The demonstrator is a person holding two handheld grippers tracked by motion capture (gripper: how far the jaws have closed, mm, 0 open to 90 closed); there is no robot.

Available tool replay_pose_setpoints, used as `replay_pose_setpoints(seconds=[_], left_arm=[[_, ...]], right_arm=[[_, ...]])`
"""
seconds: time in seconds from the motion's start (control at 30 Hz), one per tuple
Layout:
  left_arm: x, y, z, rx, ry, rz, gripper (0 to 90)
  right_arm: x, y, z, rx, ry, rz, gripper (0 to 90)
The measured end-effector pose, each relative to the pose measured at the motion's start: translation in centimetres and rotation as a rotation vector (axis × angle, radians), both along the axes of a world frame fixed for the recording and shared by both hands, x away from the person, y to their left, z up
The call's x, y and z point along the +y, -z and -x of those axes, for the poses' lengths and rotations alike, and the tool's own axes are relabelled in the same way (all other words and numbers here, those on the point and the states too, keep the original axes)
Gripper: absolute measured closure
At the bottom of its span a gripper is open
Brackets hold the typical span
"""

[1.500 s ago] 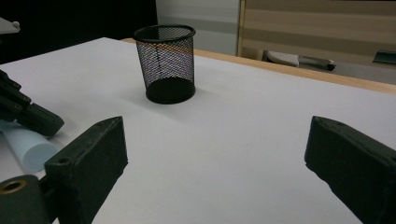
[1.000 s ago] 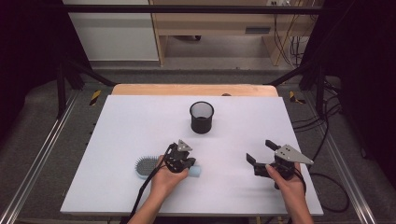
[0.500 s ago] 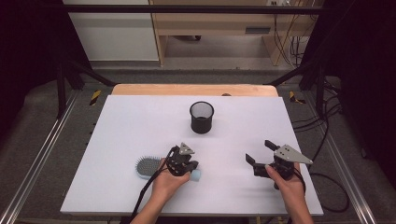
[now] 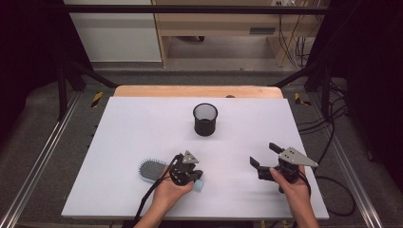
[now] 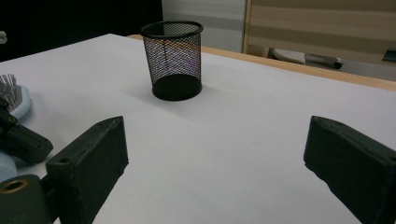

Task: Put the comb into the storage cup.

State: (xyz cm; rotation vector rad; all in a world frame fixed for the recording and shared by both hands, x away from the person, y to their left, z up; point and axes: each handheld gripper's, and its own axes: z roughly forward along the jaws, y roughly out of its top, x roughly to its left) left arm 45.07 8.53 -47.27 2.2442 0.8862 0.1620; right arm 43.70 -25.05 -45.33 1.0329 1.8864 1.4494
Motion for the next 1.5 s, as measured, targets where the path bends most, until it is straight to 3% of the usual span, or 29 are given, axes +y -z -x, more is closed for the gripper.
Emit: replay_pose_setpoints(seconds=[0.7,1.17,1.5], left_arm=[[2.4,-0.2,3.8,0.001,0.058,-0.025,90.0],[6.1,-0.3,4.6,0.000,0.009,-0.022,90.0],[8.5,-0.9,4.7,-0.023,-0.031,-0.030,90.0]], right_arm=[[0.2,0.1,0.0,0.007,-0.004,0.013,6.2],[0.3,0.2,0.0,0.009,-0.005,0.019,6.3],[0.3,0.2,0.0,0.012,-0.005,0.021,6.3]])
